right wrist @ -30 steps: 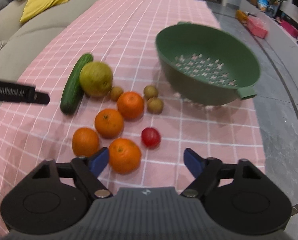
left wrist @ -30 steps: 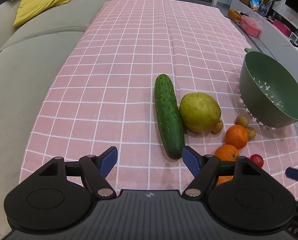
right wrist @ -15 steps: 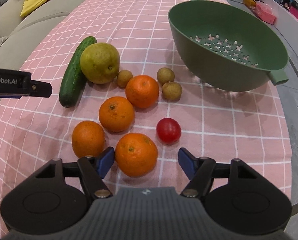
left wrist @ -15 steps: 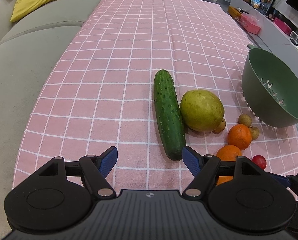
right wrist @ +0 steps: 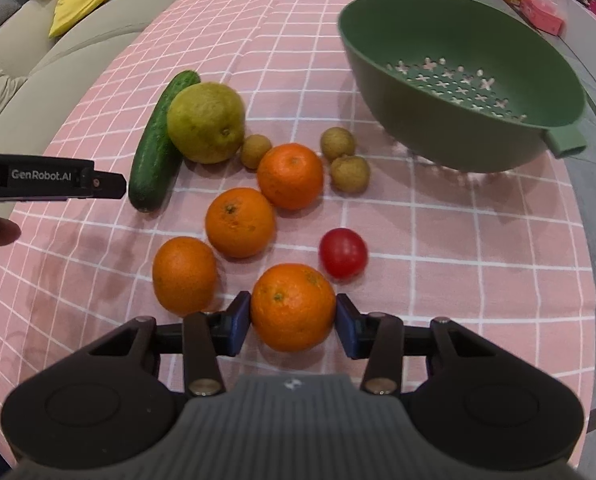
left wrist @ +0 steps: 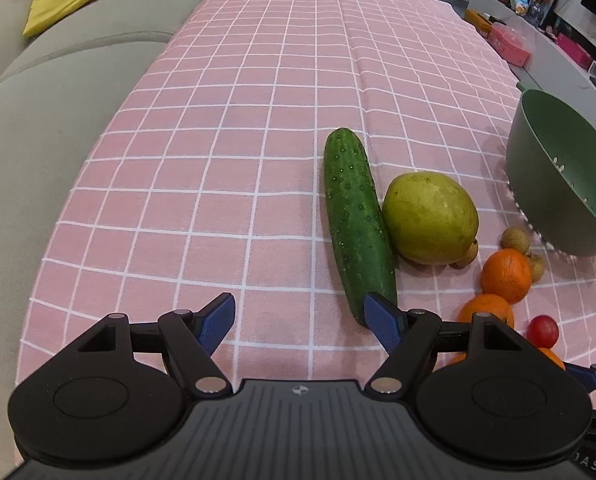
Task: Organize fruits
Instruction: 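Grasp an orange with the right tool while the left tool grasps the green cucumber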
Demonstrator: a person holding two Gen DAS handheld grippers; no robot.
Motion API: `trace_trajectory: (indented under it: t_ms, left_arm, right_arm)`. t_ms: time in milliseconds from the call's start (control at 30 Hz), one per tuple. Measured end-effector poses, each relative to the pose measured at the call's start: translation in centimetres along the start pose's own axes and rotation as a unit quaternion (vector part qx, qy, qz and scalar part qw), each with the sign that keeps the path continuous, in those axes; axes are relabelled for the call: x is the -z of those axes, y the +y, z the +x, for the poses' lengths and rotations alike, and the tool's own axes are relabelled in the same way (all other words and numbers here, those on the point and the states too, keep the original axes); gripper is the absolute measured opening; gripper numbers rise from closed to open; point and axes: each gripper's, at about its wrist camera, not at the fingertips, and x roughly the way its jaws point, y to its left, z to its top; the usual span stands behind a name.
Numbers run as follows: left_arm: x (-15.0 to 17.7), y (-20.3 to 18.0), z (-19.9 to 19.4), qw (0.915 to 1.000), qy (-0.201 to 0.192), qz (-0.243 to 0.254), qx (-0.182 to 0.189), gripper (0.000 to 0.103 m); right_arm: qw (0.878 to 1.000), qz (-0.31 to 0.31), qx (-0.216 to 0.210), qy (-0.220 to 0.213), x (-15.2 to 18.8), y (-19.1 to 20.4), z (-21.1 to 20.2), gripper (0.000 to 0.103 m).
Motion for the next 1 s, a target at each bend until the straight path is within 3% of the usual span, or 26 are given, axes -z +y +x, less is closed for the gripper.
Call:
trace_trajectory:
  t_ms: [200, 867, 1000]
  left_arm:
    - [-0.2, -1.2, -0.4, 0.9995, -0.022, 0.019, 0.012, 0.087]
    - [-1.1, -2.8, 3.9, 0.9996, 0.006, 0.022, 0.015, 0.086]
    - [-1.5, -3.6, 4.7, 0.9992, 0.002, 0.04, -0.004, 0.086]
  right_arm:
    - [1.0, 0.014, -0.003, -0.01, -0.5, -1.3, -1.4, 0.042]
    - [0.998, 0.047, -0.017, -0.026, -1.0, -3.3, -3.3, 0.042]
    - [0.998, 0.053, -0.011, -0.022, -0.6, -4.0, -3.4, 0.042]
